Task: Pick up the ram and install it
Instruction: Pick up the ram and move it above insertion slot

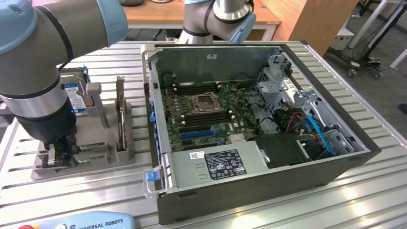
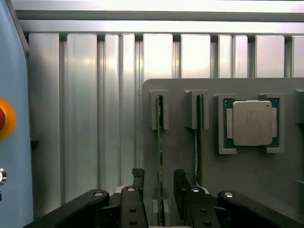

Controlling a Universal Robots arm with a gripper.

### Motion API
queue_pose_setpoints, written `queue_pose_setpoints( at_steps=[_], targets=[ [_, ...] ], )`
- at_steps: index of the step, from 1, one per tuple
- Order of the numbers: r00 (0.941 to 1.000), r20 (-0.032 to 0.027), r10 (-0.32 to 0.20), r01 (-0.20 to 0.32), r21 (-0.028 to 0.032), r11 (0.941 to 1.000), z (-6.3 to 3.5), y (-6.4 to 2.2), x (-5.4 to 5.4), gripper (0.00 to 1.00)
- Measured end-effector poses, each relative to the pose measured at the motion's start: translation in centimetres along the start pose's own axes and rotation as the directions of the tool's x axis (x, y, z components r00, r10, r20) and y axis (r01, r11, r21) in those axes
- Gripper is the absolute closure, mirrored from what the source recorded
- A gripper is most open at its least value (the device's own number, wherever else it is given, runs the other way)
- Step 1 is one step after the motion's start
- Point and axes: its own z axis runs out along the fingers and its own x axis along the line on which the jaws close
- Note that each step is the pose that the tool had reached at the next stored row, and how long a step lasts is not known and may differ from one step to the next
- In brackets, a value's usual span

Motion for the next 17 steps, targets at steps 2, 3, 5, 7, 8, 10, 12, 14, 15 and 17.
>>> queue_pose_setpoints(
  at_steps=[2,3,5,7,8,10,12,14,15,17],
  targets=[
    [1.0,0.0003,0.0,0.0,0.0003,1.0,0.04,-0.15,0.0,0.62],
    [1.0,0.0003,0.0,0.0,0.0001,1.0,0.04,-0.29,0.0,0.62],
    [1.0,0.0003,0.0,0.0,0.0,1.0,0.05,-0.55,0.0,0.62],
    [1.0,0.0003,0.0,0.0,-0.0001,1.0,0.06,-0.77,0.0,0.62],
    [1.0,0.0004,0.0,0.0,0.0,1.0,0.07,-0.89,0.0,0.62],
    [1.0,0.0003,0.0,0.0,0.0,1.0,0.08,-1.02,0.0,0.62],
    [1.0,0.0002,0.0,0.0,-0.0001,1.0,0.12,-1.05,0.0,0.62],
    [1.0,0.0003,0.0,0.0,-0.0002,1.0,0.34,-1.08,0.0,0.62],
    [1.0,0.0003,0.0,0.0,-0.0002,1.0,0.44,-1.09,0.0,0.62],
    [1.0,0.0003,0.0,0.0,-0.0002,1.0,0.61,-1.1,0.0,0.62]
  ],
)
